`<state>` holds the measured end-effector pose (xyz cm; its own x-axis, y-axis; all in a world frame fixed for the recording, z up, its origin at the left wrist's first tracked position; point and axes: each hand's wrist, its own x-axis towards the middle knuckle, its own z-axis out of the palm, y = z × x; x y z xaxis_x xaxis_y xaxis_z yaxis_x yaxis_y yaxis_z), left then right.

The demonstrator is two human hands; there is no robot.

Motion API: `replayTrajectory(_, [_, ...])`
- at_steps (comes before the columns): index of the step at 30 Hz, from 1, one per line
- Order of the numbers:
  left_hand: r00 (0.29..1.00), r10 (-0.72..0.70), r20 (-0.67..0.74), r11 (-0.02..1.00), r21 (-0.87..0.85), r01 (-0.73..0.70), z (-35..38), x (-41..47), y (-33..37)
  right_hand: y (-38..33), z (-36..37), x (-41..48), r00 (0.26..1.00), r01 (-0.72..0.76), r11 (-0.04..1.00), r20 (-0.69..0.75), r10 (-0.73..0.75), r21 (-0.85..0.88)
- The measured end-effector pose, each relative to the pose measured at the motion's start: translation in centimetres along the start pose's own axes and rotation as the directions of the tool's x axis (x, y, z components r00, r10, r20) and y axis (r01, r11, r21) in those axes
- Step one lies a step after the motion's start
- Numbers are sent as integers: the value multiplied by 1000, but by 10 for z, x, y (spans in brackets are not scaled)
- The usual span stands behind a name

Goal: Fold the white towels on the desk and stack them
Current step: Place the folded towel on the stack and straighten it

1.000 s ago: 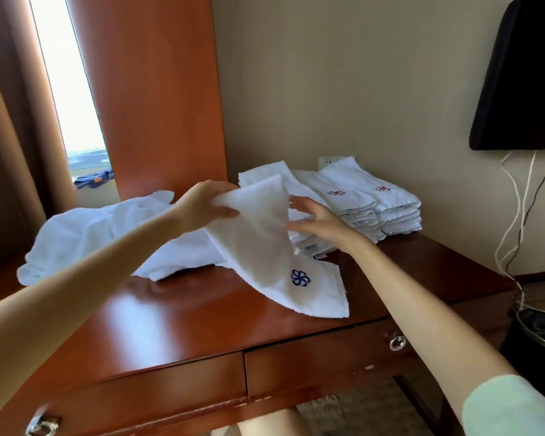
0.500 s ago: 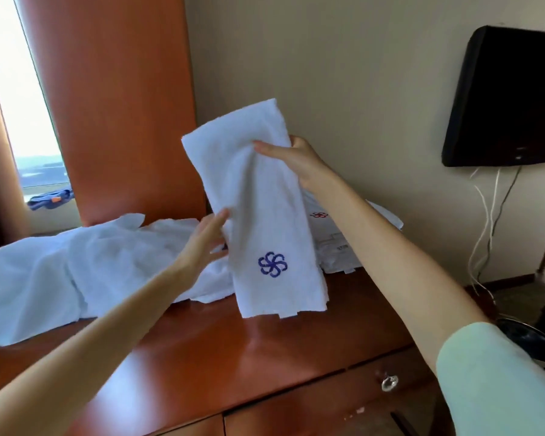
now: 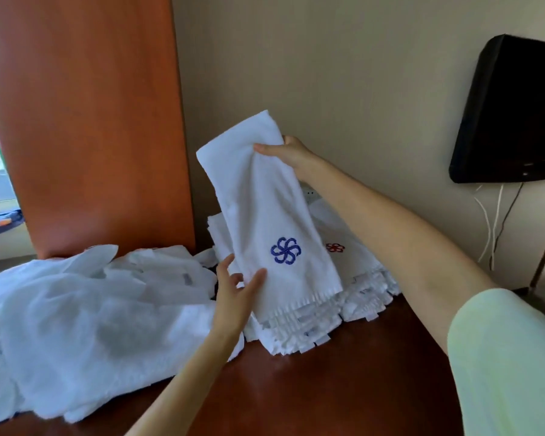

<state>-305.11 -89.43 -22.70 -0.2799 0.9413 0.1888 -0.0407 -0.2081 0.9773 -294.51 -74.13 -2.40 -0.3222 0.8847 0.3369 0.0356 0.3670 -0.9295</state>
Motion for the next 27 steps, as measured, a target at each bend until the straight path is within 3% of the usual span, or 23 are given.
replayTrajectory(3, [998, 23, -60, 997, 69, -19, 4, 12, -10, 39, 7, 28, 996, -86, 995, -15, 85, -46])
replayTrajectory(8, [978, 183, -104, 916, 379, -131, 10, 21, -13, 105, 18, 63, 974, -223, 973, -33, 222, -54])
replayTrajectory(10, [952, 295, -84, 837, 503, -215, 10, 24, -14, 127, 24, 72, 953, -301, 932, -78, 291, -203])
replayTrajectory(12, [933, 360, 14, 744, 599, -296, 10, 29, -15, 146, 32, 79, 941, -338, 780, -197, 274, -527])
replayTrajectory(14, [948, 291, 127, 696, 652, -301, 11, 34, -16, 152, 42, 83, 965, -247, 546, -254, 64, -800])
replayTrajectory(16, [967, 197, 165, 705, 662, -256, 13, 37, -19, 154, 56, 85, 985, -21, 439, -95, -146, -898])
replayTrajectory(17, [972, 174, 160, 703, 671, -236, 14, 38, -20, 157, 63, 86, 987, 77, 422, 8, -163, -903])
replayTrajectory(19, [979, 150, 138, 684, 701, -204, 15, 40, -23, 173, 75, 86, 987, 159, 392, 155, -42, -906])
replayTrajectory(21, [985, 123, 121, 683, 710, -172, 14, 42, -25, 188, 78, 85, 978, 134, 366, 183, 103, -921])
replayTrajectory(27, [981, 154, 122, 710, 677, -196, 14, 45, -29, 192, 75, 84, 976, 107, 380, 169, 135, -919])
